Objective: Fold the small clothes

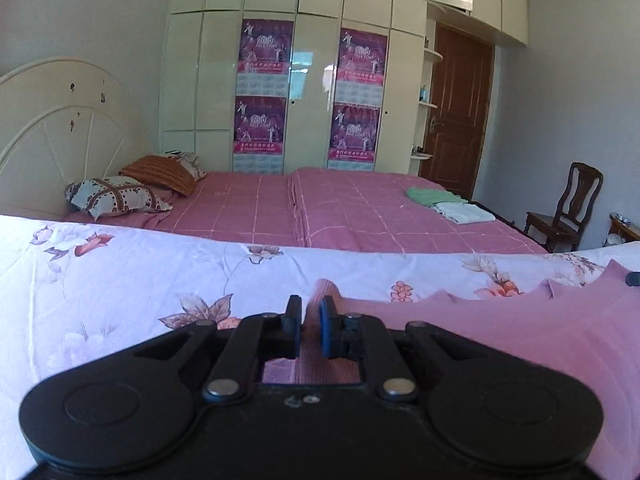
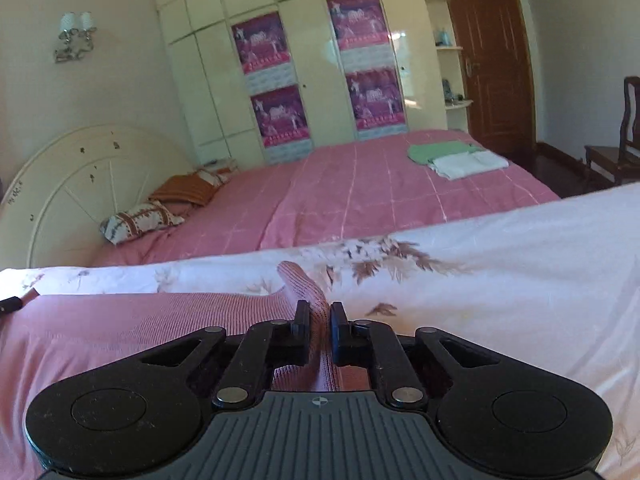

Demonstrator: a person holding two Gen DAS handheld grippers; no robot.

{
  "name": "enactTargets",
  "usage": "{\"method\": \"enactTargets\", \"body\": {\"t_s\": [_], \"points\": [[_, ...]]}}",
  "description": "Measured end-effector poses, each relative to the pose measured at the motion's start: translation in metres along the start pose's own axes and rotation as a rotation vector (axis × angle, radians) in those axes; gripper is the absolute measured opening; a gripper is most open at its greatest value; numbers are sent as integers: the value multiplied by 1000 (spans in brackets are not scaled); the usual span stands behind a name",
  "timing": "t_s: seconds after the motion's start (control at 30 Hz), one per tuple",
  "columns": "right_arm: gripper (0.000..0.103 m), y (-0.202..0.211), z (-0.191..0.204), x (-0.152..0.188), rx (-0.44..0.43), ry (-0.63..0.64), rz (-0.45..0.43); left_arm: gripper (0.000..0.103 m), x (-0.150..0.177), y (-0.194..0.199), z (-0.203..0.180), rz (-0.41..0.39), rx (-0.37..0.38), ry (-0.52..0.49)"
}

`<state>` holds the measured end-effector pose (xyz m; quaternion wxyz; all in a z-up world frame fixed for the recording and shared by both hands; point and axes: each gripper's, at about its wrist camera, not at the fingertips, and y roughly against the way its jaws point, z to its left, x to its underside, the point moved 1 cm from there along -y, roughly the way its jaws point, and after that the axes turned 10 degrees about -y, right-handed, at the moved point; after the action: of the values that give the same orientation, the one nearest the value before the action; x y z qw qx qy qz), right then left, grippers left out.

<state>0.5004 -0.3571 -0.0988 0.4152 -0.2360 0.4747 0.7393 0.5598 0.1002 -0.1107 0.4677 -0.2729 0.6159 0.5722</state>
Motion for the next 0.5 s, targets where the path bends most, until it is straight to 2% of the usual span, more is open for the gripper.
{"method": "enactTargets", "body": {"t_s": [0.07,0.23,0.3,0.4,0.47,0.5], "points": [[8,-6,-1,1,7,-28,3,8,-3,0,-2,7,-4,-23],[9,-12,3,-1,50,10,12,8,-13,-11,2,41,-17,-30],[9,-17,3,-1,64,18,19,9,-11,-24,-3,94,-25,-60],[9,-34,3,7,129,49,83,10,1,-44,-7,192,-33,-84],[8,-38,4,13,148,59,76,14,0,-45,-10,191,-60,-110],[9,-39,4,13,152,50,78,22,-1,-45,-10,196,-67,-117]]}}
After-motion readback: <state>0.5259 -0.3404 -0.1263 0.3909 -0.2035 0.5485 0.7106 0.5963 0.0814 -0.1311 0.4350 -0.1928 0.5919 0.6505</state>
